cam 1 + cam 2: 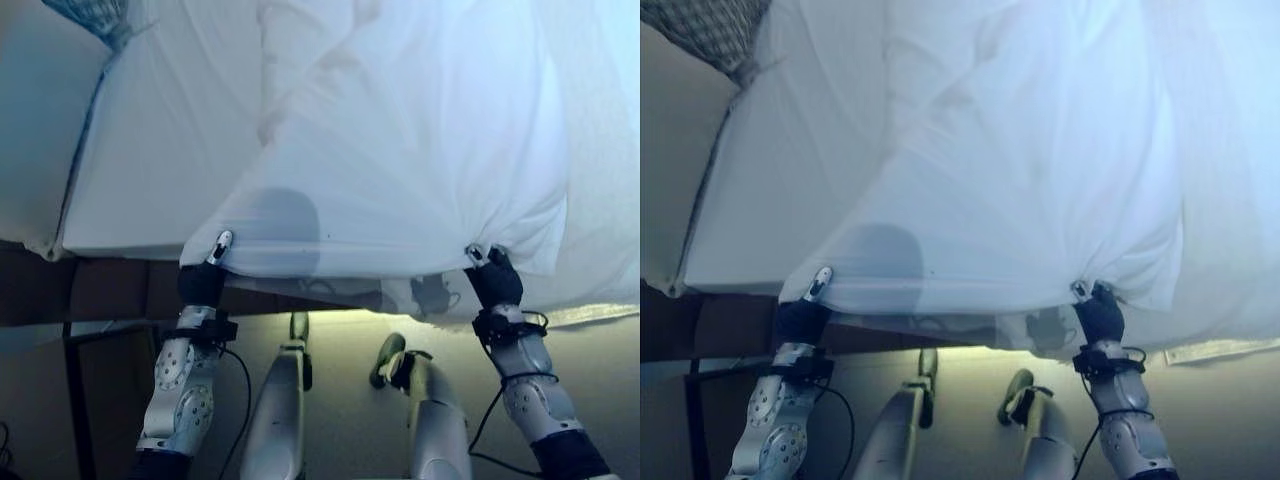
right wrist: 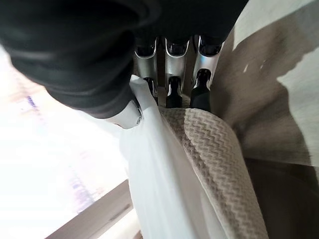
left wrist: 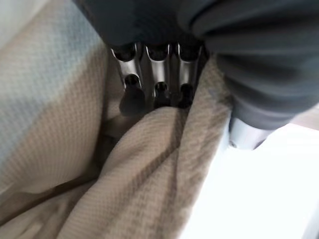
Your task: Make the bed
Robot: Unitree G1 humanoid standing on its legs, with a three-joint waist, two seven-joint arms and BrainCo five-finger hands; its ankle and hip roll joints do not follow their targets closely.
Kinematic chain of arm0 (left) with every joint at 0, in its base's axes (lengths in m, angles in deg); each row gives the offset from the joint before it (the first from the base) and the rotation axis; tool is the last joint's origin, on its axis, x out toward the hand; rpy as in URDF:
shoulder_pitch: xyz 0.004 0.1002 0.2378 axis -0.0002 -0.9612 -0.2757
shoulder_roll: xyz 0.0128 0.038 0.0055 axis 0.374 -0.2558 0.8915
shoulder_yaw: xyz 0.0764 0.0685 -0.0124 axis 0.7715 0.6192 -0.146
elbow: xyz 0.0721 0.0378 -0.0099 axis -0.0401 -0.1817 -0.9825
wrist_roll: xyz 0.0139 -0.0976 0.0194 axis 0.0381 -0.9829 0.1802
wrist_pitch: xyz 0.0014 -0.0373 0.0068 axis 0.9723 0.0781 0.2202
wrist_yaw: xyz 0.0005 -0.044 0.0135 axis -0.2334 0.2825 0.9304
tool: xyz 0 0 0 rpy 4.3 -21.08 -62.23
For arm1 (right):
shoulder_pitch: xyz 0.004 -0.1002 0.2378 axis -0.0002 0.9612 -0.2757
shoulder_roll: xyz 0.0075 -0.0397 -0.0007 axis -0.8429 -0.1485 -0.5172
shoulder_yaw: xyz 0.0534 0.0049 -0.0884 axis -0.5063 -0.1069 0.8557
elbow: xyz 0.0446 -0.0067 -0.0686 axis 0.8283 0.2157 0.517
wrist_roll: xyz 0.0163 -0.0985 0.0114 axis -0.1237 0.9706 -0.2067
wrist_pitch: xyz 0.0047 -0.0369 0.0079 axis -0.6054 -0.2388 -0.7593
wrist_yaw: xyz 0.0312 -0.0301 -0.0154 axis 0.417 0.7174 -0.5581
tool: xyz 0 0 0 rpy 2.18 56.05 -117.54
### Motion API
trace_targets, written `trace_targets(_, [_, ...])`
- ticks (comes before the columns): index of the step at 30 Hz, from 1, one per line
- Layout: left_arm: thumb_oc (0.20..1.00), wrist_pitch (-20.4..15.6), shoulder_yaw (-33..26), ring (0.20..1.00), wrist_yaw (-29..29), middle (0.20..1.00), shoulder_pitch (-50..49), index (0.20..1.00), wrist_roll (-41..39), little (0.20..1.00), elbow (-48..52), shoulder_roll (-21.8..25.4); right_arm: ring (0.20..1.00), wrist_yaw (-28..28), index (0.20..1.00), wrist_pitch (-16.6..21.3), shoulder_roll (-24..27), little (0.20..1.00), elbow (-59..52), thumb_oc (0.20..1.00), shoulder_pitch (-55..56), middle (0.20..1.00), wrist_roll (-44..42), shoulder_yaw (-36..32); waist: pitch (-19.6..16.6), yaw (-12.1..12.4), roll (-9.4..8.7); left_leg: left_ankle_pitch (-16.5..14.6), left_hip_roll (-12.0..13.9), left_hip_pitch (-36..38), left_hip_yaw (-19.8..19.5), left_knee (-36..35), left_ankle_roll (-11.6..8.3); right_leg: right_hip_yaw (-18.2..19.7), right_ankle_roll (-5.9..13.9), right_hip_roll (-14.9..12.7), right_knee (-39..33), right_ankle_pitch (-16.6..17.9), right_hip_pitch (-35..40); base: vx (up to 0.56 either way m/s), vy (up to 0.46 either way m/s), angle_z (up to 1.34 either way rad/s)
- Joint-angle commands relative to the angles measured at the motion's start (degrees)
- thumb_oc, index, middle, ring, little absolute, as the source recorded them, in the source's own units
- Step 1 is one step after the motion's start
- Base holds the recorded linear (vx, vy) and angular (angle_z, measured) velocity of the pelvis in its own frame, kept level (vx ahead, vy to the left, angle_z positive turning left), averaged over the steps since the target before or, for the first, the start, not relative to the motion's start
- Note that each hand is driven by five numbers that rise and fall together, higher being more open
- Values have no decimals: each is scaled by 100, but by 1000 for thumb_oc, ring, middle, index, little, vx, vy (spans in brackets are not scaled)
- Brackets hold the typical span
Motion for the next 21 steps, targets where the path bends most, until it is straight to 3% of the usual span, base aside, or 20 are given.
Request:
trace_targets(1, [200,-763,-1193,200,362,200,-244,200,-399,200,513,490,200,142,200,191,2,200,364,200,641,200,-10,-384,-149,-28,-74,-722,-255,-493,-184,654,313,289,556,-180,-1078,1143,-434,-91,67,35])
trace_targets(6, [200,-357,-792,200,602,200,-408,200,-96,200,-459,498,200,564,200,108,-478,200,1358,200,510,200,142,-305,-149,23,-201,-729,-394,-1098,-105,934,448,167,553,-356,-957,1167,-706,-82,31,30])
trace_targets(11, [200,-44,-304,200,384,200,-716,200,294,200,-609,672,200,633,200,7,-491,200,1670,200,547,200,326,-303,-149,-13,-211,-773,-411,-1256,-42,1020,532,153,588,-415,-939,1260,-840,-51,4,4])
trace_targets(15, [200,34,-150,200,324,200,-766,200,352,200,-783,697,200,689,200,-43,-454,200,1852,200,565,200,482,-315,-149,-16,-216,-772,-381,-1242,-38,1039,541,118,594,-418,-926,1269,-820,-3,-9,-1])
trace_targets(21, [200,107,111,200,473,200,-793,200,651,200,-1173,781,200,1357,200,-10,-421,200,2427,200,453,200,1053,-575,-149,-117,-193,-694,-291,-1243,-49,984,507,104,618,-372,-1024,1293,-812,-10,-38,-1])
